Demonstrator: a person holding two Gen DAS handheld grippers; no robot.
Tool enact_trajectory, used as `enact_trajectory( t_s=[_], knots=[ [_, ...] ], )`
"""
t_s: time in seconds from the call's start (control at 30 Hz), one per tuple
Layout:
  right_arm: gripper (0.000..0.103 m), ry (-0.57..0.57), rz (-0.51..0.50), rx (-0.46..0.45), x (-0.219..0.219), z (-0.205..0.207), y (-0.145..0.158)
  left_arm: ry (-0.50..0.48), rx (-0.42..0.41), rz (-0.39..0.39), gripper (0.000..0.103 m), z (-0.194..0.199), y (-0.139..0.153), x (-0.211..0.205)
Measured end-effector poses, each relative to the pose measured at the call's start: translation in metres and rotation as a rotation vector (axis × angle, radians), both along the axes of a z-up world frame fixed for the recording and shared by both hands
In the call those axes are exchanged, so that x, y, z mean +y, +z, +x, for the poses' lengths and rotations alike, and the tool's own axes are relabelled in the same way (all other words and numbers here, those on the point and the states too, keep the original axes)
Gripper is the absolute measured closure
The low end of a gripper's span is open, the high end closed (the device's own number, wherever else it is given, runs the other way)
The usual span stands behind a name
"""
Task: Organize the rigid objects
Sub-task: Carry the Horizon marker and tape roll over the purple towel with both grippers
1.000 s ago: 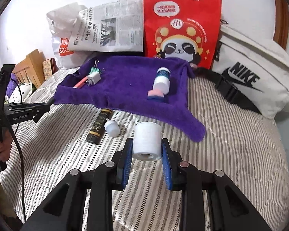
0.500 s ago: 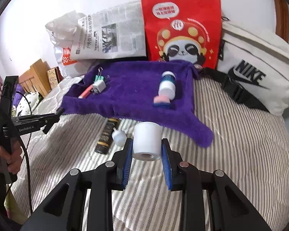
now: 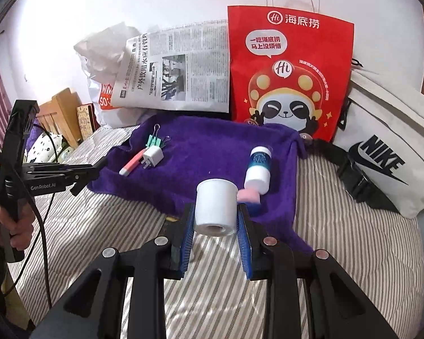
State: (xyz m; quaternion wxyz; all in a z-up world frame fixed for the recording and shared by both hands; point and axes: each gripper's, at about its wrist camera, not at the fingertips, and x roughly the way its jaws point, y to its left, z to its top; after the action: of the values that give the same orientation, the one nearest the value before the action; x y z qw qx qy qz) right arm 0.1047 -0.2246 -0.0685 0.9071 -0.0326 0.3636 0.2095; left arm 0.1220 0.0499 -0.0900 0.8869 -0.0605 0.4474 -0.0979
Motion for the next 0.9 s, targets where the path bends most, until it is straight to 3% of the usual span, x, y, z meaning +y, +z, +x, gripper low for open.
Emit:
enact_trajectory(
  t_s=[0.23, 0.57, 0.9],
  knots=[
    [0.074, -0.021, 0.021, 0.010, 0.003, 0.012, -0.002, -0.060, 0.019, -0.013, 0.082, 0.039, -0.002, -0.019],
    [0.074, -0.030, -0.010, 0.030, 0.011, 0.026, -0.007, -0.114, 0.073, -0.023, 0.082, 0.085, -0.028, -0.043],
    [0.074, -0.016, 0.025, 0.089, 0.036, 0.065, -0.024, -0.139, 0.113, 0.051, 0.082, 0.100, -0.047, -0.046]
  ],
)
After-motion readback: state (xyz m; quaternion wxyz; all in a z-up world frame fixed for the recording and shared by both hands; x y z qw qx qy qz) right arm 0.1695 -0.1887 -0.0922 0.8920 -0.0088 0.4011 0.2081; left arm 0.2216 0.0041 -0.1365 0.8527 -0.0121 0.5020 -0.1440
